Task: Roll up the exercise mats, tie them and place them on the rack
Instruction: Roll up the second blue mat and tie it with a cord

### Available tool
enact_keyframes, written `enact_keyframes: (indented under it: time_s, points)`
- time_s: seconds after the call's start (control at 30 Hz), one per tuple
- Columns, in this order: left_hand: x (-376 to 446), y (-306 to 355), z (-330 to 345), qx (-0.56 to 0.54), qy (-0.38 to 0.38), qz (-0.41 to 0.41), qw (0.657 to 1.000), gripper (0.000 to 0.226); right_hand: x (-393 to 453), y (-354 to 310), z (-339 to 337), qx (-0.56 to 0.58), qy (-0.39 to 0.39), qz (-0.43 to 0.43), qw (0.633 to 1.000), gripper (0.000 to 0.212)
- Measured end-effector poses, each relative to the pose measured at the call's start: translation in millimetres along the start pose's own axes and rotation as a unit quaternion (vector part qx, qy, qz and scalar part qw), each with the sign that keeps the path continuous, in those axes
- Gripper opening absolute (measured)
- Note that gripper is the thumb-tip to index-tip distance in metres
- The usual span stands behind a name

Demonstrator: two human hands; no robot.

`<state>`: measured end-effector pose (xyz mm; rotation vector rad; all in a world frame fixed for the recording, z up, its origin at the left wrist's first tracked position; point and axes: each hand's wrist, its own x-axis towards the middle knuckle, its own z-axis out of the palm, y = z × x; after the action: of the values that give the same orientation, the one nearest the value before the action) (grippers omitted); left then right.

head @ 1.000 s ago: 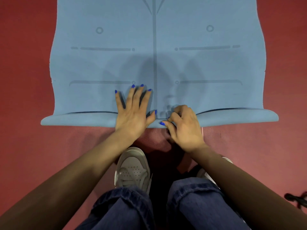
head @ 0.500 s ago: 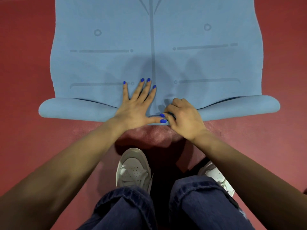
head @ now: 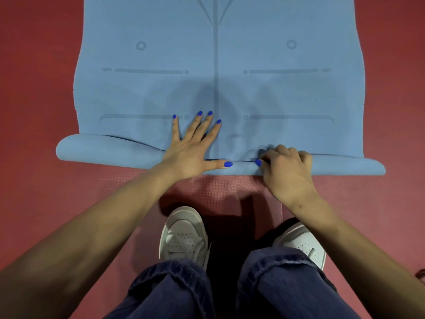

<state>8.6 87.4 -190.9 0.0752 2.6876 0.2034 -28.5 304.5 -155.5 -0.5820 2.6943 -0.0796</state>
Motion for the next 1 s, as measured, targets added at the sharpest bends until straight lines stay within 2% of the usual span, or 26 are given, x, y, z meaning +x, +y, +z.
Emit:
enact_keyframes:
  time_s: [0.07,0.2,0.33,0.43,0.57,0.7,0.9,1.0]
  points:
    - [0.1,-0.8,-0.9,-0.020,-0.004,-0.002,1.000,0.107,-0.1,-1.8,3.2,0.006,-0.032,0.016,0.999,0.029]
    - [1.6,-0.8,-5.9,-0.059,-0.015,-0.014,0.998,0.102,6.4,0.9,3.1,-0.021,-0.056,-0.010,0.998,0.032]
    - [1.8,1.0,-4.5,-0.041,-0.019,-0.022,0.999,0.100,7.2,3.5,3.7,0.099,-0.024,0.018,0.995,0.026]
    - [2.1,2.1,-3.4,-0.022,-0.021,-0.028,0.999,0.098,13.4,8.7,1.8,0.144,-0.016,0.021,0.989,0.034]
    - [2.0,2.5,-2.9,-0.023,-0.016,-0.035,0.999,0.098,22.1,11.1,0.4,0.067,0.008,-0.030,0.997,0.034]
    - [1.7,2.2,-3.9,-0.028,-0.019,-0.039,0.999,0.098,22.8,13.8,-0.5,0.073,0.045,-0.090,0.992,0.036]
    - [1.0,3.8,-2.3,-0.006,-0.014,-0.044,0.999,0.100,-8.1,13.8,0.5,-0.002,0.102,-0.112,0.988,0.045]
    - [1.3,3.3,-2.4,-0.010,-0.013,-0.045,0.999,0.100,-21.0,13.1,-0.4,-0.009,0.122,-0.097,0.988,0.040]
